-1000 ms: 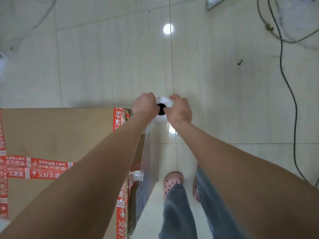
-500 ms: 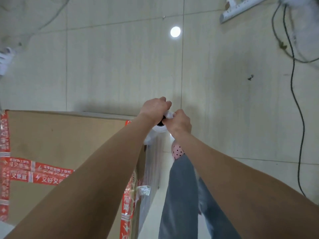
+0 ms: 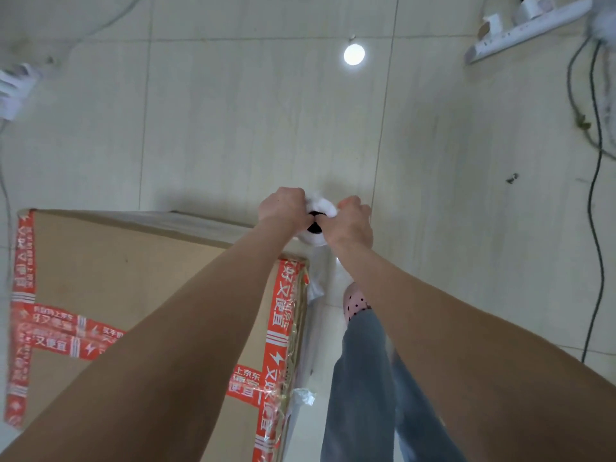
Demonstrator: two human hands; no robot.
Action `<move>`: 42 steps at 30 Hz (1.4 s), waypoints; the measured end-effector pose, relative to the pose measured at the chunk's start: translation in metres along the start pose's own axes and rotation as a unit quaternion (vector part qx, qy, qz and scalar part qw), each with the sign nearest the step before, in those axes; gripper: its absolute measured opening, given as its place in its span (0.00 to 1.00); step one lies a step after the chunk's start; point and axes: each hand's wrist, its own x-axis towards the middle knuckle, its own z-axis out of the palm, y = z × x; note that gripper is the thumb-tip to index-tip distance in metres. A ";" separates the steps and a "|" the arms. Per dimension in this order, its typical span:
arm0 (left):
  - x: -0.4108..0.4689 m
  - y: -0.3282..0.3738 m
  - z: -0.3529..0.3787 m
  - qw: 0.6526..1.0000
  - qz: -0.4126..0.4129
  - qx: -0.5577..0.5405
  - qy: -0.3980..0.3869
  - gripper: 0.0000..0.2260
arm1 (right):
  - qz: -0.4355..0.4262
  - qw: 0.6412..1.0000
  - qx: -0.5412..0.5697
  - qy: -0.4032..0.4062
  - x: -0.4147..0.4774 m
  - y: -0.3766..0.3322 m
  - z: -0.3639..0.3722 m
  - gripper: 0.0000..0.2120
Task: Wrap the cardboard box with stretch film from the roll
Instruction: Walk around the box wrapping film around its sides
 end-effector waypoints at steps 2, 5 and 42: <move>0.003 0.000 -0.001 1.000 0.012 0.010 -0.008 0.12 | 0.026 0.999 -0.023 -0.023 0.002 -0.001 0.000 0.21; 0.007 0.003 -0.002 0.993 0.105 0.046 0.015 0.17 | -0.004 0.998 -0.058 -0.008 0.004 -0.006 0.003 0.15; 0.046 -0.090 -0.053 0.967 -0.121 -0.219 0.054 0.07 | -0.238 0.932 -0.264 -0.076 0.052 -0.146 0.047 0.17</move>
